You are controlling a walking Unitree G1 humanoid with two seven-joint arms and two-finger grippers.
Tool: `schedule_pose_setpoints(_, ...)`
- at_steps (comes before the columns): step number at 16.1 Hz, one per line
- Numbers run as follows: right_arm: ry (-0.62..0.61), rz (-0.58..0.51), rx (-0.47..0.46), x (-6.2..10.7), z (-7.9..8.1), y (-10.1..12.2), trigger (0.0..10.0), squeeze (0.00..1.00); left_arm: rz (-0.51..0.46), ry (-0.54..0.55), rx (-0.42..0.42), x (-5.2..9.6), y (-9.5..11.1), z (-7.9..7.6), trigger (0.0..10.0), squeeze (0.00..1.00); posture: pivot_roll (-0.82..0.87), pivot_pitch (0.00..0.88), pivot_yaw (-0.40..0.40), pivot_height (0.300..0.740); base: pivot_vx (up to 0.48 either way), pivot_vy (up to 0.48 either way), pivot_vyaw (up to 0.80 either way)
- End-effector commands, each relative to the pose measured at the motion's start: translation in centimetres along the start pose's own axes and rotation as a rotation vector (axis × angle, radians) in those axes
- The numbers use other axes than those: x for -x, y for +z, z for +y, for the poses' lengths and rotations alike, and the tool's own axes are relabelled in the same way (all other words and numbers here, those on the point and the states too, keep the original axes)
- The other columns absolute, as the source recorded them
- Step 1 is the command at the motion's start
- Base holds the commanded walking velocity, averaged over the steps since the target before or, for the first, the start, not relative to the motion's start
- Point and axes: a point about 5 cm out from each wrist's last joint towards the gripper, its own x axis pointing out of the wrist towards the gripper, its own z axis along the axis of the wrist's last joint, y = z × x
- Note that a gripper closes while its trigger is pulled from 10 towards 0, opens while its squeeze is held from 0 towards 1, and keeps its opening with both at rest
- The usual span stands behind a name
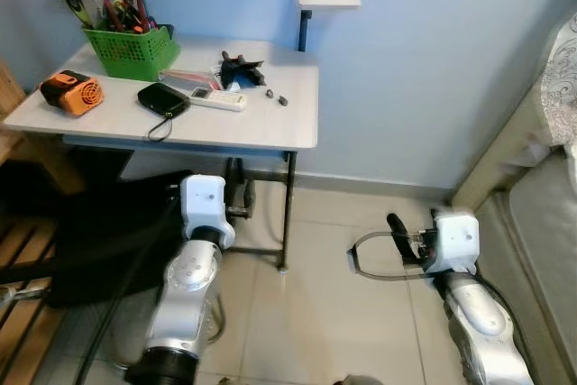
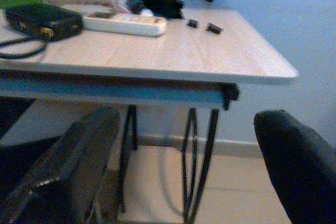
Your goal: Clean up the room
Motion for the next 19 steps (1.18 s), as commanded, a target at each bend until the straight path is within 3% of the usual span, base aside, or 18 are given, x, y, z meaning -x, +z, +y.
schedule_pose_setpoints(1, -0.018, -0.053, -0.054, -0.5, 0.2, 1.4, 10.0, 1.00, -0.034, -0.021, -0.039, -0.4, 0.9, -0.7, 10.0, 1.00, -0.10, 0.000, 0.048, 0.740, 0.000, 0.000, 0.00)
schedule_pose_setpoints(2, -0.017, -0.088, -0.044, -0.8, 0.2, 2.2, 10.0, 1.00, -0.135, -0.052, -0.057, -0.7, 2.8, -1.2, 10.0, 1.00, -0.10, 0.000, 0.054, 0.740, 0.000, 0.000, 0.00)
schedule_pose_setpoints(3, -0.022, -0.108, -0.041, -0.9, 0.2, 2.6, 10.0, 1.00, -0.159, -0.051, -0.082, -1.1, 3.6, -1.4, 10.0, 1.00, -0.10, 0.000, 0.061, 0.740, 0.000, 0.000, 0.00)
schedule_pose_setpoints(4, -0.033, -0.135, -0.026, -1.0, 0.1, 3.2, 10.0, 1.00, -0.171, -0.067, -0.042, -1.1, 3.9, -1.3, 10.0, 1.00, -0.11, 0.000, 0.071, 0.740, 0.000, 0.000, 0.00)
schedule_pose_setpoints(5, -0.050, -0.151, -0.004, -0.8, 0.0, 3.8, 10.0, 1.00, -0.141, -0.076, -0.004, -0.8, 3.2, -1.0, 10.0, 1.00, -0.11, 0.000, 0.077, 0.740, 0.000, 0.000, 0.00)
schedule_pose_setpoints(6, -0.060, -0.112, 0.088, 0.8, -1.0, 3.0, 10.0, 1.00, -0.079, -0.093, 0.052, 1.1, 1.4, -1.4, 10.0, 1.00, -0.11, 0.000, 0.072, 0.740, 0.000, 0.000, 0.00)
schedule_pose_setpoints(8, -0.091, 0.009, 0.110, 2.5, -2.8, 0.1, 10.0, 1.00, -0.062, -0.101, -0.001, 1.1, 1.0, -0.5, 10.0, 1.00, -0.10, 0.000, 0.059, 0.740, 0.000, 0.000, 0.00)
schedule_pose_setpoints(9, -0.073, 0.005, 0.142, 2.3, -2.2, 0.2, 10.0, 1.00, -0.071, -0.107, -0.037, 0.8, 1.4, -0.4, 10.0, 1.00, -0.09, 0.000, 0.058, 0.740, 0.000, 0.000, 0.00)
schedule_pose_setpoints(10, 0.009, -0.004, 0.210, 1.7, -0.6, 0.6, 10.0, 0.00, -0.074, -0.245, 0.013, 1.3, 1.9, -1.5, 10.0, 0.37, -0.09, 0.000, 0.055, 0.740, 0.000, 0.000, -0.66)
schedule_pose_setpoints(11, 0.016, -0.022, 0.144, 1.1, 0.0, 1.1, 10.0, 0.00, -0.092, -0.240, -0.061, 1.1, 2.2, -1.6, 10.0, 0.00, -0.08, 0.000, 0.055, 0.723, 0.000, -0.480, -0.40)
schedule_pose_setpoints(13, 0.005, -0.031, 0.186, 0.4, 0.2, 1.4, 10.0, 0.00, -0.101, -0.228, -0.093, 0.4, 2.3, -2.1, 10.0, 0.00, -0.09, 0.000, 0.053, 0.706, 0.000, -0.388, -0.41)
schedule_pose_setpoints(15, -0.014, -0.022, 0.216, 0.0, -0.2, 1.4, 10.0, 0.00, -0.088, -0.243, 0.012, -0.1, 2.6, -1.9, 10.0, 0.00, -0.10, 0.000, 0.049, 0.697, 0.000, 0.000, -0.51)
schedule_pose_setpoints(19, -0.049, -0.026, 0.227, -0.4, -1.0, 1.7, 10.0, 0.00, -0.116, -0.299, 0.005, -0.9, 3.0, -3.4, 10.0, 0.00, -0.12, 0.000, 0.041, 0.697, 0.000, 0.208, -0.57)
